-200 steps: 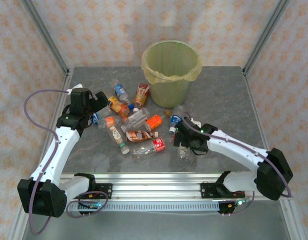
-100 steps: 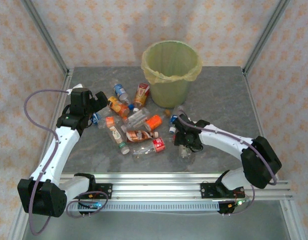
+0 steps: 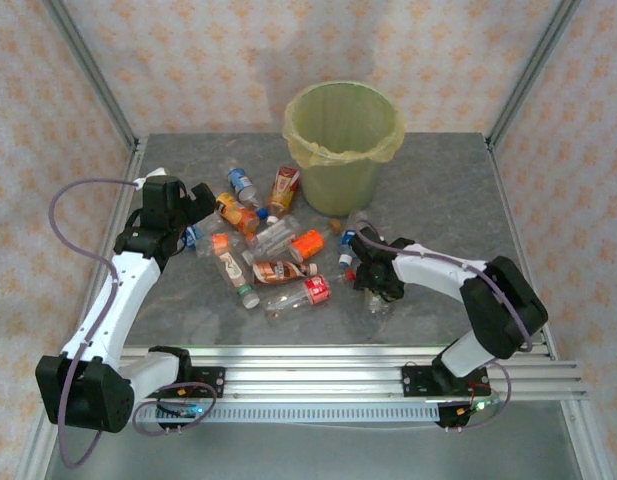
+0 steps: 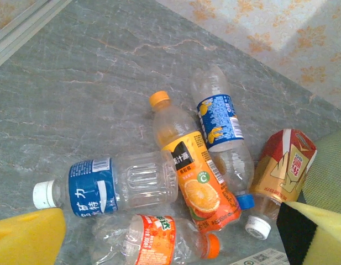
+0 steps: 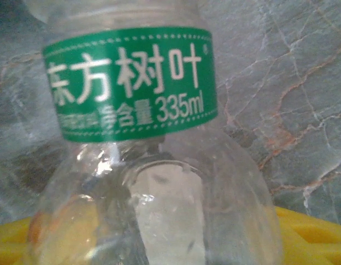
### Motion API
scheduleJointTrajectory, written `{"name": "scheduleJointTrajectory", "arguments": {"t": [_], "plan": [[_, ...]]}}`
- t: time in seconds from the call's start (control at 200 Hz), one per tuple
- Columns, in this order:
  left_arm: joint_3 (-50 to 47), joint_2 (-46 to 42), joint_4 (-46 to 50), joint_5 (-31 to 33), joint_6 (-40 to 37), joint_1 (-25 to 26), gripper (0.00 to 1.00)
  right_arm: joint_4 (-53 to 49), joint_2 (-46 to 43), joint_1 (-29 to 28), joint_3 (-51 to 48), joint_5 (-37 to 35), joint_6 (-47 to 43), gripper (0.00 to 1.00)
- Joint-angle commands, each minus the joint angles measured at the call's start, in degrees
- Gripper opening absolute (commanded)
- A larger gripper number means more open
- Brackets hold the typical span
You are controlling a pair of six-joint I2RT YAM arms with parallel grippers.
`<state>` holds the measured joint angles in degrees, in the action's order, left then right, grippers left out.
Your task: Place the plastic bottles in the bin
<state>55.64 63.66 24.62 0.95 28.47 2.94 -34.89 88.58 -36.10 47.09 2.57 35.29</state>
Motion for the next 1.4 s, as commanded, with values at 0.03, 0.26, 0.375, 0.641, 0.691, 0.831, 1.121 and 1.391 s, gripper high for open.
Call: {"name": "scheduleJointTrajectory", "arguments": {"t": [0.03, 0.26, 0.375, 0.641, 0.691, 0.831, 1.121, 1.391], "plan": [[0.51, -0.52, -0.28, 2.56, -0.93, -0.13, 1.00, -0.23, 1.55, 0.76, 1.37, -3.66, -0.66, 0.66], [0.64, -0.82, -0.18, 2.70, -1.13, -0.13, 1.00, -6.20, -4.85, 0.85, 3.06, -8.90, -0.65, 0.54], [0.52, -0.71, -0.44, 2.39, -1.02, -0.07, 1.00, -10.27, -10.31, 0.85, 4.95, -12.01, -0.77, 0.50], [0.34, -0.29, -1.50, 1.17, -0.17, -0.03, 1.00, -14.56, -19.51, 0.85, 14.91, -15.94, -6.03, 0.45], [0.26, -0.17, -1.76, 0.94, -0.01, -0.02, 1.00, -15.26, -19.05, 0.85, 18.84, -16.49, -7.87, 0.45], [-0.39, -0.07, -2.38, 0.19, 0.87, -0.04, 1.00, -15.12, -15.36, 0.85, 29.86, -16.45, -13.22, 0.45], [-0.35, -0.43, -2.64, -0.49, 1.49, 0.09, 1.00, -11.18, -2.76, 0.79, 55.13, -15.16, -23.29, 0.45], [-0.60, 0.34, -3.78, -2.27, 1.84, 0.48, 1.00, -14.93, 14.23, 2.34, 80.80, -12.09, -28.07, 0.45]]}}
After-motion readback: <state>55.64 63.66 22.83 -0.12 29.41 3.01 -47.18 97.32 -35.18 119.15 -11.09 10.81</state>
